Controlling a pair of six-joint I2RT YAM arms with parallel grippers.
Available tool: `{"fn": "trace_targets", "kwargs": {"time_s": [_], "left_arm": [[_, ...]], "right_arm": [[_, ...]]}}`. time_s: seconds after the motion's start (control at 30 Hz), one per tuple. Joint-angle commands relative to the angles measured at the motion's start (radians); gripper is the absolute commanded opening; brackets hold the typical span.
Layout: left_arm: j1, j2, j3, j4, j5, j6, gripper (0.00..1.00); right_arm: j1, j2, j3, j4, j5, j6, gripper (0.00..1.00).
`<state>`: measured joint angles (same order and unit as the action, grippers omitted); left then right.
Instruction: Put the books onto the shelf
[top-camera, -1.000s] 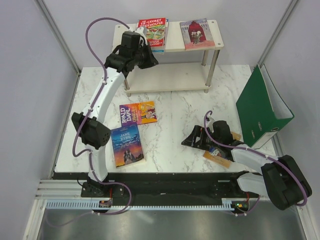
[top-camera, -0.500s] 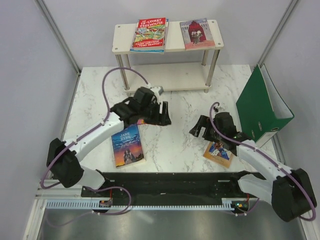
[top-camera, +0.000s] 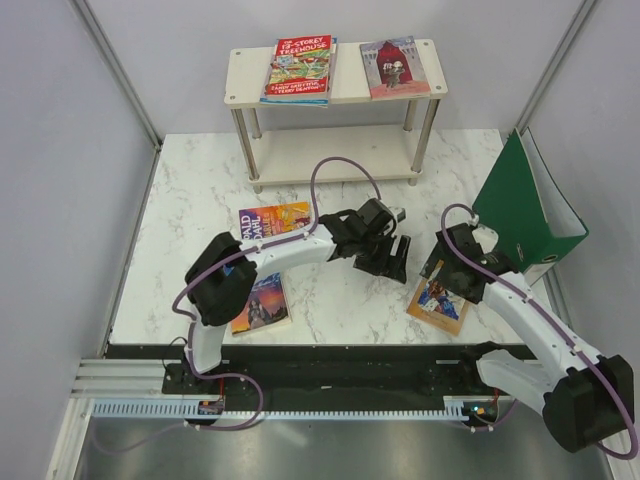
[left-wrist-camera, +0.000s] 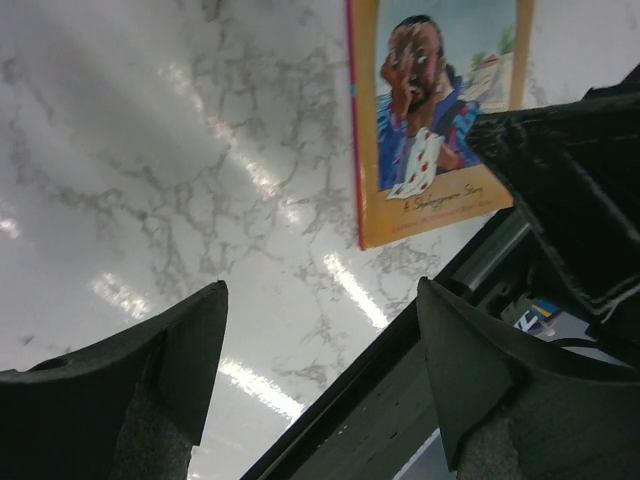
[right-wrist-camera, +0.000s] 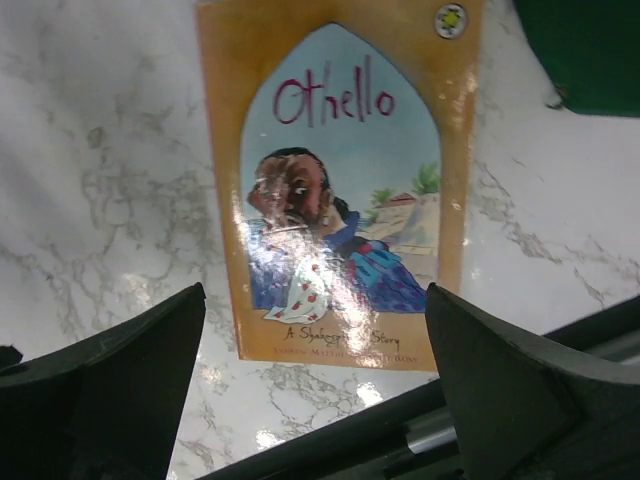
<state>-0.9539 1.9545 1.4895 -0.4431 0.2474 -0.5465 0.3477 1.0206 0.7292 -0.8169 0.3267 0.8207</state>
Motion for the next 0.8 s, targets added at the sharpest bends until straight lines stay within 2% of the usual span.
{"fn": "trace_targets", "kwargs": {"time_s": [0.0,0.13,0.23,0.43,0.53,0.67,0.77], "left_arm": [[-0.006,0.055,0.101,0.053,0.065,-0.047,0.82],[-0.006,0.069,0.103,0.061,0.072,-0.044,0.83],[-0.008,0.078,0.106,0.066,0.087,-0.046,0.83],[-0.006,0.077,0.120,0.070,0.102,-0.049,0.83],[-0.005,0.067,0.121,0.072,0.102,-0.044,0.83],[0.001,0.054,0.107,0.073,0.093,-0.041,0.83],[0.009,0.044,0.089,0.072,0.089,-0.041,0.83]], "right_arm": [[-0.027,0.028,-0.004,-0.175,0.104,0.196,0.98],[-0.061,0.099,0.016,-0.299,0.207,0.328,0.98],[-0.088,0.121,0.022,-0.317,0.233,0.383,0.98],[-0.222,0.168,0.021,-0.263,0.219,0.359,0.98],[-0.297,0.219,0.010,-0.157,0.126,0.287,0.97],[-0.319,0.346,-0.002,-0.035,-0.024,0.154,0.95],[-0.317,0.377,-0.027,0.044,-0.096,0.120,0.87]]}}
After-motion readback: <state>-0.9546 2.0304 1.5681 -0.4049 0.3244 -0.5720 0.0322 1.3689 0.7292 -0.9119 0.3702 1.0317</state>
